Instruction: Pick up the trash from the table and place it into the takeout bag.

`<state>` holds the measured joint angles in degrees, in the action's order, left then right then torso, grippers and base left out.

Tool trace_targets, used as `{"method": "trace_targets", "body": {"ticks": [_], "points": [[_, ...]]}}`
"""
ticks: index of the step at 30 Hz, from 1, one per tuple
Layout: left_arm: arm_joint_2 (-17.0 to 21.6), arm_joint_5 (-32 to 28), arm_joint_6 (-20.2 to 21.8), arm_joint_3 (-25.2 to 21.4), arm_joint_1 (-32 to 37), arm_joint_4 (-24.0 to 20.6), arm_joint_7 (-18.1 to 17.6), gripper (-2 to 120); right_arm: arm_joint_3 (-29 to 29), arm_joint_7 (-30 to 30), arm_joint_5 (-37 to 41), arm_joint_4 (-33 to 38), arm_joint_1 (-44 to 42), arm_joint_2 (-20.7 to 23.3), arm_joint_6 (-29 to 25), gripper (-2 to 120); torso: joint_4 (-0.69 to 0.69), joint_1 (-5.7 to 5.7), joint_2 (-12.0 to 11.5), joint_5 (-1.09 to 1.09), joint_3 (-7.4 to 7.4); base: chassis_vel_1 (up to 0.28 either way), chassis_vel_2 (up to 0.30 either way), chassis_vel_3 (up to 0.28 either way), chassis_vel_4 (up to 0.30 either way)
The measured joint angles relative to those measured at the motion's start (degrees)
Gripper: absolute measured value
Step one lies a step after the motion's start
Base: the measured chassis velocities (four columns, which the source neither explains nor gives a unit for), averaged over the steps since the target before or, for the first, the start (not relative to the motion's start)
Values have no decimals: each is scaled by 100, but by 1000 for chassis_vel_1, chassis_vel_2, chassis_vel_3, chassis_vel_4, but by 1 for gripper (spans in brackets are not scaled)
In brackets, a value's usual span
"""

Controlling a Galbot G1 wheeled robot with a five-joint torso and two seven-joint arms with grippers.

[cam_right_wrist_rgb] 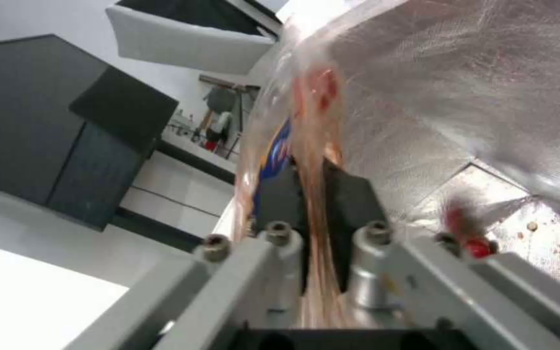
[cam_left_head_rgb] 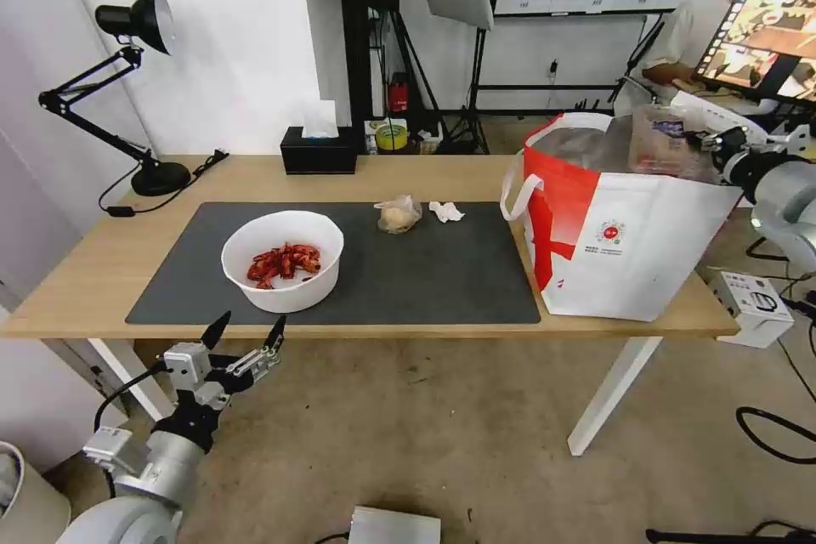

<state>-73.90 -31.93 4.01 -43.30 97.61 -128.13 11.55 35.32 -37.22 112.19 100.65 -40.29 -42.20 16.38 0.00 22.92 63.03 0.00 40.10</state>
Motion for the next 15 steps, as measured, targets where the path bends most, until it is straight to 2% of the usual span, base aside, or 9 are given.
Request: {"method": "trace_targets", "body": {"ticks": [2,4,6,7,9,11,12,15], "points": [[-10,1,0,-10,9,-10,2,100,0,0,4,1,-2,6,5,12,0,0,0,0,0,0,0,0,0],[-41,2,0,-66,50,-69,10,100,1,21,9,1,-33,18,10,25,0,0,0,0,0,0,0,0,0],[-46,2,0,-83,63,-83,13,100,3,36,11,2,-47,22,11,28,0,0,0,0,0,0,0,0,0],[-55,3,0,-109,84,-100,16,100,9,59,15,7,-64,26,11,34,0,0,0,0,0,0,0,0,0],[-58,2,0,-116,91,-105,16,100,11,71,16,12,-71,27,11,36,0,0,0,0,0,0,0,0,0],[-92,1,0,-165,123,-142,20,100,29,358,-51,117,-189,48,-43,50,0,0,0,0,0,0,0,0,0],[-92,1,0,-165,123,-142,20,100,29,358,-51,117,-189,48,-43,50,0,0,0,0,0,0,0,0,0],[-140,1,0,-180,132,-175,21,100,41,834,-326,343,-371,84,-156,65,-1,0,0,0,0,0,0,0,0]]}}
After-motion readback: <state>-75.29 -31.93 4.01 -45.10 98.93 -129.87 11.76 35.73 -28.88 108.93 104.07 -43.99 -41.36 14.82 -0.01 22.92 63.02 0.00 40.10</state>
